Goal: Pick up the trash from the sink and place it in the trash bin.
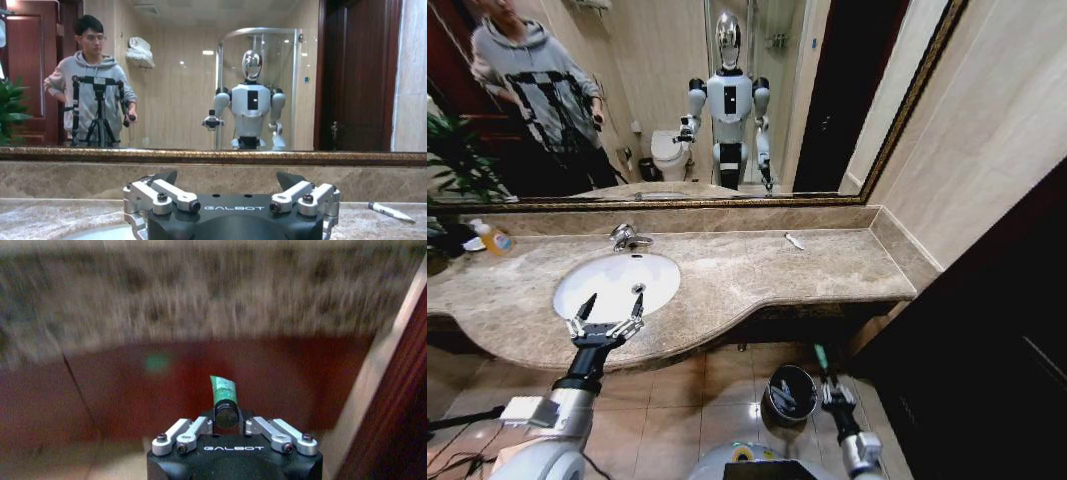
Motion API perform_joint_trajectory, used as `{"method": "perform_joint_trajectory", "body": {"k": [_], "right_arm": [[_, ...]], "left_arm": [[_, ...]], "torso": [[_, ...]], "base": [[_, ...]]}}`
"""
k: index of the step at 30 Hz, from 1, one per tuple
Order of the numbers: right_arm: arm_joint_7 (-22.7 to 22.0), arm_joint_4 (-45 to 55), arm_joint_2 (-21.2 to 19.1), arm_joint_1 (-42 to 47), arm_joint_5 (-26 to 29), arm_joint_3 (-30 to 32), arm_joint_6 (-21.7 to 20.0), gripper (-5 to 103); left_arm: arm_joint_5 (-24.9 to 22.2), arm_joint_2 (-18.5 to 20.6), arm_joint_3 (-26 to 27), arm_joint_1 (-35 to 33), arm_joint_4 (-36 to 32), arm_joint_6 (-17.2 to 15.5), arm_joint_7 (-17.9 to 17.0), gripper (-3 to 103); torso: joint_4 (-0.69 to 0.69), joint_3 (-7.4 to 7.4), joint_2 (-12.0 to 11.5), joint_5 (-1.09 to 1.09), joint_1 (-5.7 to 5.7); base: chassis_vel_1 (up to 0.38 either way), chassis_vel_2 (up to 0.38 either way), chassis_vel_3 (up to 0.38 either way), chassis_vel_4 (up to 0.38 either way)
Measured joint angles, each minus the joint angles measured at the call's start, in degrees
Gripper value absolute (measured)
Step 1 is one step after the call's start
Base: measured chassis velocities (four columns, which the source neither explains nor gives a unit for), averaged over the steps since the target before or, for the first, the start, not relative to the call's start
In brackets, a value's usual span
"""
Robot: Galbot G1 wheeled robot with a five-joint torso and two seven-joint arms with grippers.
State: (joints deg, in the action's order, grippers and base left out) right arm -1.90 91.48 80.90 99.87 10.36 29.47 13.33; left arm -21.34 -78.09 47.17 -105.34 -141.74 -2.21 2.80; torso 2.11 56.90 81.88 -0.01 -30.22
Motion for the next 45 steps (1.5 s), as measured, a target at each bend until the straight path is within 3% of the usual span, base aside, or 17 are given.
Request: {"method": "perform_joint_trajectory", "body": {"k": [6, 8, 11, 16, 23, 27, 37, 45], "right_arm": [[2.5, -12.5, -0.3, -8.4, -0.4, -1.0, -3.9, 20], [4.0, -17.6, -0.5, -13.1, -1.3, -1.0, -7.9, 20], [5.2, -20.7, -1.1, -16.0, -1.9, -1.0, -10.6, 20], [8.2, -27.5, -1.6, -20.4, -5.2, -1.3, -12.6, 20], [9.1, -37.7, -0.3, -25.9, -9.4, -1.5, -11.2, 20], [9.6, -47.6, 0.4, -31.8, -13.4, -1.6, -7.5, 20], [10.6, -58.1, 3.2, -37.6, -17.5, -1.8, -5.4, 20], [10.4, -61.9, 3.0, -39.8, -18.2, -1.8, -4.3, 20]], "left_arm": [[0.0, 0.0, 0.0, 0.0, 0.0, 0.0, 0.0, 100], [0.0, 0.0, 0.0, 0.0, 0.0, 0.0, 0.0, 100], [0.0, 0.0, 0.0, 0.0, 0.0, 0.0, 0.0, 100], [0.0, 0.0, 0.0, 0.0, 0.0, 0.0, 0.0, 100], [0.0, 0.0, 0.0, 0.0, 0.0, 0.0, 0.0, 100], [0.0, 0.0, 0.0, 0.0, 0.0, 0.0, 0.0, 100], [0.0, 0.0, 0.0, 0.0, 0.0, 0.0, 0.0, 100], [0.0, 0.0, 0.0, 0.0, 0.0, 0.0, 0.0, 100]], "torso": [[0.01, 0.0, 0.0, 0.02, 0.0], [0.01, 0.0, 0.0, 0.02, -0.01], [0.02, 0.01, 0.0, 0.01, -0.01], [0.0, 0.01, 0.0, 0.0, -0.01], [0.0, 0.0, 0.0, 0.01, -0.01], [0.01, 0.01, 0.0, 0.0, -0.01], [0.01, 0.0, 0.0, 0.01, -0.01], [0.0, 0.0, 0.0, 0.0, -0.01]], "base": [[0.0, 0.0, 0.0, 0.0], [0.0, 0.0, 0.0, 0.0], [0.0, 0.0, 0.0, 0.0], [0.0, 0.0, 0.0, 0.0], [0.0, 0.0, 0.0, 0.0], [0.0, 0.0, 0.0, 0.0], [0.0, 0.0, 0.0, 0.0], [0.0, 0.0, 0.0, 0.0]]}}
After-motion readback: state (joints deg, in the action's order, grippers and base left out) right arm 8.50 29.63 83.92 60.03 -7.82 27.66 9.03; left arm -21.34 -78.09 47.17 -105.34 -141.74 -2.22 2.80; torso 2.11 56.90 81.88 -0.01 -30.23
